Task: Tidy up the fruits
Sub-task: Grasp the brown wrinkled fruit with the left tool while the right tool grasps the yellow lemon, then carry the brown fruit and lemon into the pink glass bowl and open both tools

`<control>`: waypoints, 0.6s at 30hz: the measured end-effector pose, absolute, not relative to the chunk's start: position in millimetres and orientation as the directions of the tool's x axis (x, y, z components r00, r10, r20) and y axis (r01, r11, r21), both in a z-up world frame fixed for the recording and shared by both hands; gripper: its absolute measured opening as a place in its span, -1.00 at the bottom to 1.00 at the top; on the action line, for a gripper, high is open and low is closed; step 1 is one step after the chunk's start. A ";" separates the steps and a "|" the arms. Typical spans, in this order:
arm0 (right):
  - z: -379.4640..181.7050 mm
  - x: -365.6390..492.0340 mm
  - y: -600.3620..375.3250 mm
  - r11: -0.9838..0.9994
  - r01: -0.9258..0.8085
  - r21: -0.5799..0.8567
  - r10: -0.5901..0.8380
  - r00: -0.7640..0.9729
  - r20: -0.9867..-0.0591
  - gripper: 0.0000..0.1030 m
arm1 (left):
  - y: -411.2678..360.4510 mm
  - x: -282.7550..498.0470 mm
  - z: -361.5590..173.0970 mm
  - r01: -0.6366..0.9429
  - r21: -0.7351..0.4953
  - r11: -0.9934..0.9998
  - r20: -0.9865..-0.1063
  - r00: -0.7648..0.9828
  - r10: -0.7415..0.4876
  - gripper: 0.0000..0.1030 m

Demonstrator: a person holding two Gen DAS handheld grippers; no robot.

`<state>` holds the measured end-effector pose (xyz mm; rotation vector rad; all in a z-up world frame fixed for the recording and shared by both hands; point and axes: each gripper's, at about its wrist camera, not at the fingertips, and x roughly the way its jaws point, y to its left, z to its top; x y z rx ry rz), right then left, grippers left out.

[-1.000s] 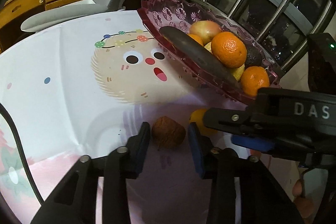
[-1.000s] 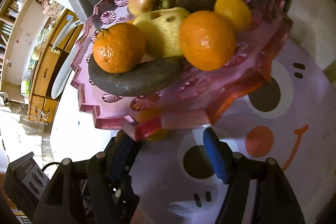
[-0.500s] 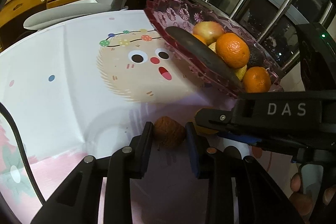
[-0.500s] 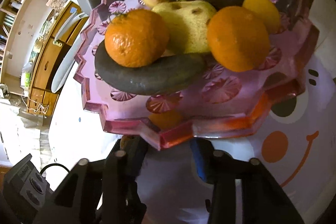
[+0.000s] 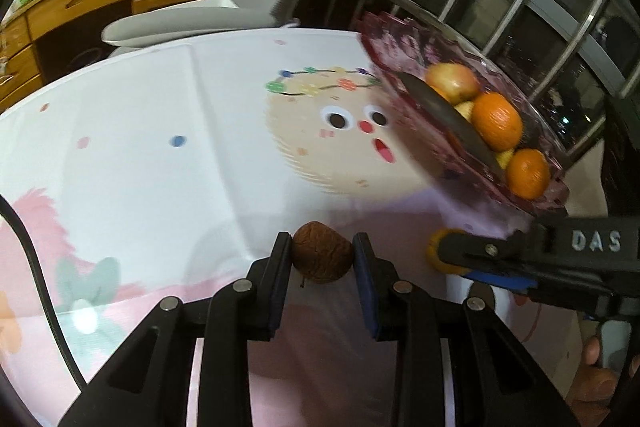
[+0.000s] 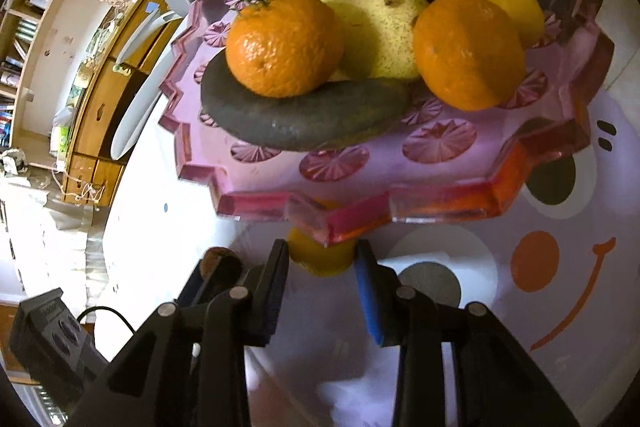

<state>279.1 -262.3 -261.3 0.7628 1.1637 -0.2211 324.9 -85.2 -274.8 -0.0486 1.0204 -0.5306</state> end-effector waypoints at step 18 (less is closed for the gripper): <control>-231.7 241.6 -272.7 0.742 0.407 0.533 0.363 0.425 -0.829 -0.34 | -95.1 315.7 -215.7 0.292 -0.245 0.925 -0.833 0.424 -0.355 -0.43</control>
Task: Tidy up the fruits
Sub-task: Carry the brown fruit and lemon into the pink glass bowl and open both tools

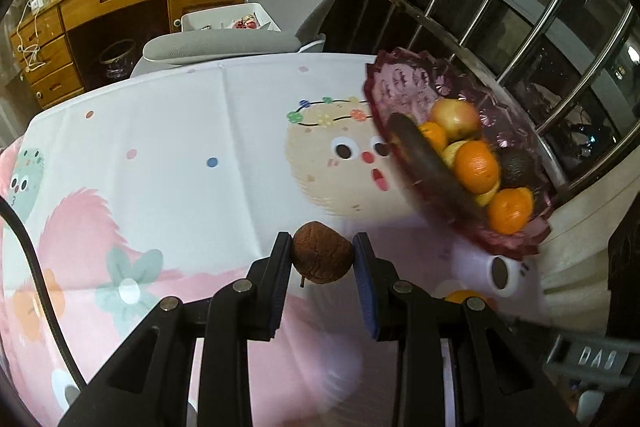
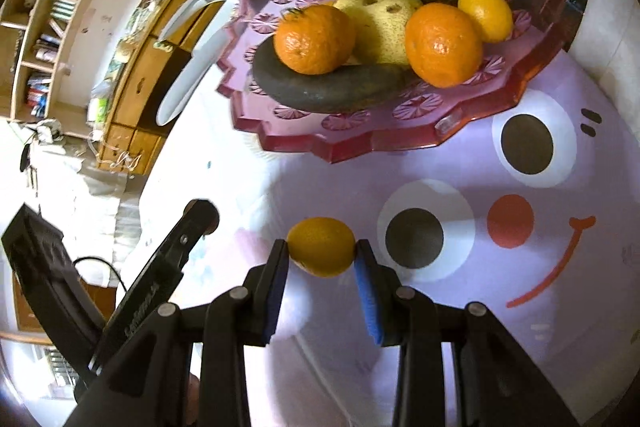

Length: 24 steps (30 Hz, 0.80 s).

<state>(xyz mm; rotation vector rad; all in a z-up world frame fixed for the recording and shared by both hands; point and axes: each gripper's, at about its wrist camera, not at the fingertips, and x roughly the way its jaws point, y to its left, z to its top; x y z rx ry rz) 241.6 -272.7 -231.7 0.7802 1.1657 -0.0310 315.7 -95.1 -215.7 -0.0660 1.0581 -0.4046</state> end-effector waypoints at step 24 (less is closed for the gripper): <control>-149.4 239.4 -375.1 0.794 0.236 0.560 0.398 0.495 -0.773 -0.34 | -198.5 296.6 -119.8 0.146 -0.267 0.953 -0.833 0.463 -0.304 -0.43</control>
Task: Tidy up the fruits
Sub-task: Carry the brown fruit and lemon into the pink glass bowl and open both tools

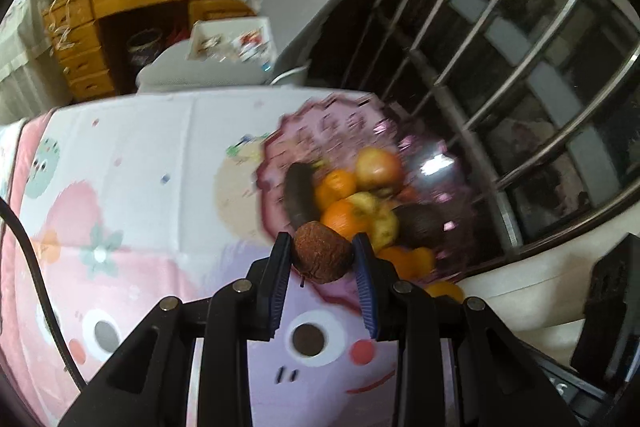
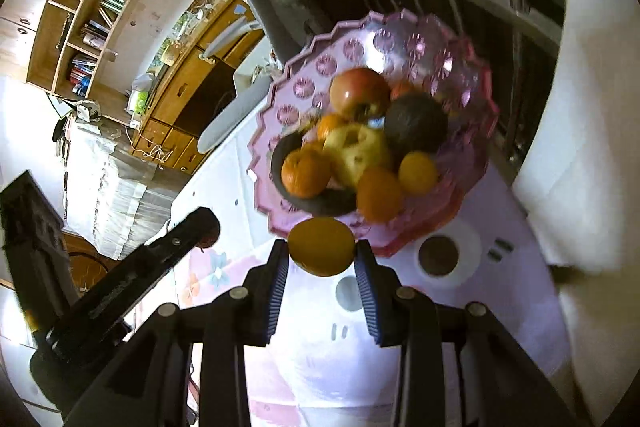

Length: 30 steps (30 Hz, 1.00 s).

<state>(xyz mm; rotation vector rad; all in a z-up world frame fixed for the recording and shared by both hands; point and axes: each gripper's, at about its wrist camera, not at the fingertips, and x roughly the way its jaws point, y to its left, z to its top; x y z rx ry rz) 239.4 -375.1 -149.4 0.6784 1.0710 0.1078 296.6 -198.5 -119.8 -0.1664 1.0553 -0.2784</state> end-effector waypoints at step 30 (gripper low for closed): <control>-173.1 303.3 -469.8 0.878 0.222 0.424 0.237 0.567 -0.789 -0.31 | -312.0 352.9 -156.2 0.219 -0.359 0.907 -0.785 0.455 -0.420 -0.06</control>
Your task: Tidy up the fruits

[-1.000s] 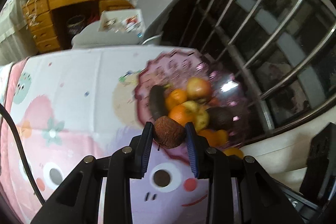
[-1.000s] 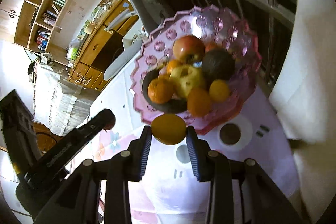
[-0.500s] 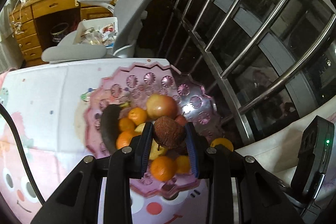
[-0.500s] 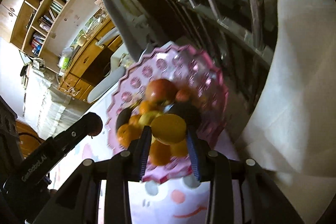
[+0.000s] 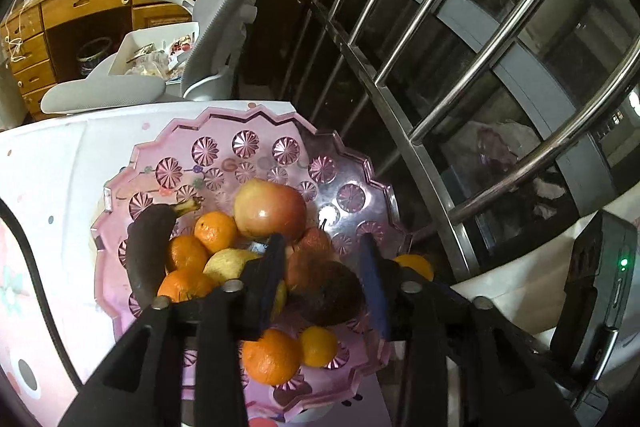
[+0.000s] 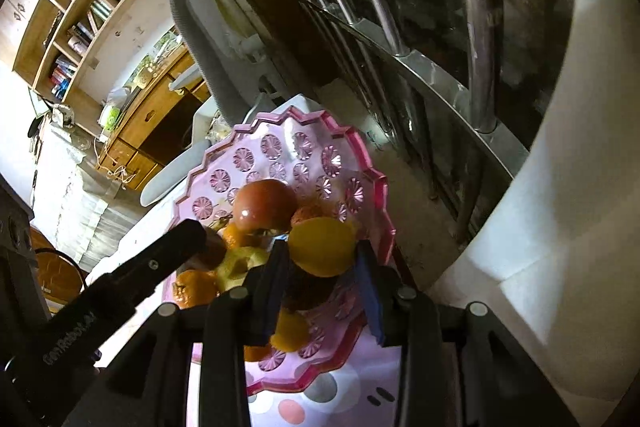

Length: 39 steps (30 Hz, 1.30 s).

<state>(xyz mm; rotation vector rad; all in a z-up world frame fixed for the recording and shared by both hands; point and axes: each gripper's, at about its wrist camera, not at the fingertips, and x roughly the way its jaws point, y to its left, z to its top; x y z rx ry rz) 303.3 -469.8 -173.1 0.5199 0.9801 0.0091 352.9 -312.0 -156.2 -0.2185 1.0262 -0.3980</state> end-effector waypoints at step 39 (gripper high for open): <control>-197.9 95.5 -263.0 0.977 0.128 0.168 0.102 0.413 -0.905 0.20 | -37.7 116.6 -153.9 0.039 -0.260 0.965 -0.885 0.389 -0.254 0.68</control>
